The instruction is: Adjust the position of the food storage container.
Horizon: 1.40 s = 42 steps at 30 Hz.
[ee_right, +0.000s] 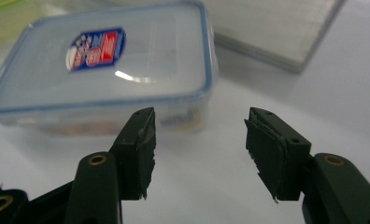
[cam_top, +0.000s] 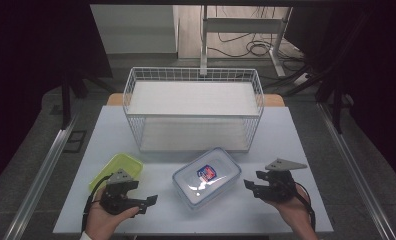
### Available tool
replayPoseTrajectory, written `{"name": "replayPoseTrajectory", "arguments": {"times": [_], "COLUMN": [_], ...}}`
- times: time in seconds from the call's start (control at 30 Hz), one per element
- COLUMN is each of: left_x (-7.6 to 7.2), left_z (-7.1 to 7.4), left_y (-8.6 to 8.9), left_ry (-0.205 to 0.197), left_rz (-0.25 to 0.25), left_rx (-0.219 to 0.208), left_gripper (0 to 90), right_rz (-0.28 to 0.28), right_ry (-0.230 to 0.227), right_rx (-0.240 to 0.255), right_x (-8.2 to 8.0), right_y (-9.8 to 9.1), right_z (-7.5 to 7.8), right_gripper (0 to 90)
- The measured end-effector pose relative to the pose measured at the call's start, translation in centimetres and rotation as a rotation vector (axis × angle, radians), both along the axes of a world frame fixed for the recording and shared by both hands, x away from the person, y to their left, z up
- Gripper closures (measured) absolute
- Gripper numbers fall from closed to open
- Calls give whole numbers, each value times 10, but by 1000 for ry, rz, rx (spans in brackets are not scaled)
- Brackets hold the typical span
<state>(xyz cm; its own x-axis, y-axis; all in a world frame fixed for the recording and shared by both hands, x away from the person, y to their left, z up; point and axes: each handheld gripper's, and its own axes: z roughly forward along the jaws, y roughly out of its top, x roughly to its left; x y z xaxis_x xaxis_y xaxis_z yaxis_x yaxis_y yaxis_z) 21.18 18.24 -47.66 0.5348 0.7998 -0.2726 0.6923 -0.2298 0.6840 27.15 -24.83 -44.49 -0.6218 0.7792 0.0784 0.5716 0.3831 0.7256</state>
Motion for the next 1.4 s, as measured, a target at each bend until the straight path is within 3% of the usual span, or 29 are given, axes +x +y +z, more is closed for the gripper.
{"name": "replayPoseTrajectory", "arguments": {"times": [0.13, 0.3, 0.4, 0.47, 0.5, 0.57, 0.7, 0.77, 0.8, 0.97, 1.07, 1.1, 1.3, 1.4], "left_x": [-1, -2, -2, -2, -2, -2, -1, -1, -1, -1, -1, -1, -1, -1], "left_z": [-1, -2, -1, -1, -1, -1, -2, -3, -3, -2, -2, -3, -3, -3], "left_y": [0, 2, 3, 3, 3, 3, 2, 2, 3, 4, 5, 5, 5, 4], "left_ry": [2, 1, -1, -2, -2, -3, 0, 1, 1, -3, -4, -3, -2, -2], "left_rz": [-8, -7, -5, -2, -4, -4, -10, -10, -11, -7, -7, -8, -10, -12], "left_rx": [4, 3, 4, 5, 5, 5, 8, 8, 8, 7, 5, 6, 10, 13], "left_gripper": [128, 128, 129, 129, 129, 129, 129, 129, 129, 129, 129, 129, 129, 129], "right_rz": [7, 22, 41, 50, 58, 58, 75, 75, 77, 85, 92, 96, 111, 121], "right_ry": [20, 27, 36, 34, 44, 50, 53, 57, 53, 55, 59, 60, 60, 67], "right_rx": [5, 10, 9, -1, -9, -13, -73, -81, -110, -161, -165, -190, -222, -263], "right_x": [22, 39, 52, 61, 70, 75, 96, 99, 107, 120, 123, 125, 130, 130], "right_y": [23, 43, 59, 69, 78, 83, 102, 106, 114, 129, 134, 138, 143, 145], "right_z": [14, 24, 30, 32, 32, 32, 28, 27, 22, 9, 4, -1, -8, -13], "right_gripper": [432, 476, 535, 595, 673, 709, 864, 881, 890, 891, 891, 892, 892, 892]}}
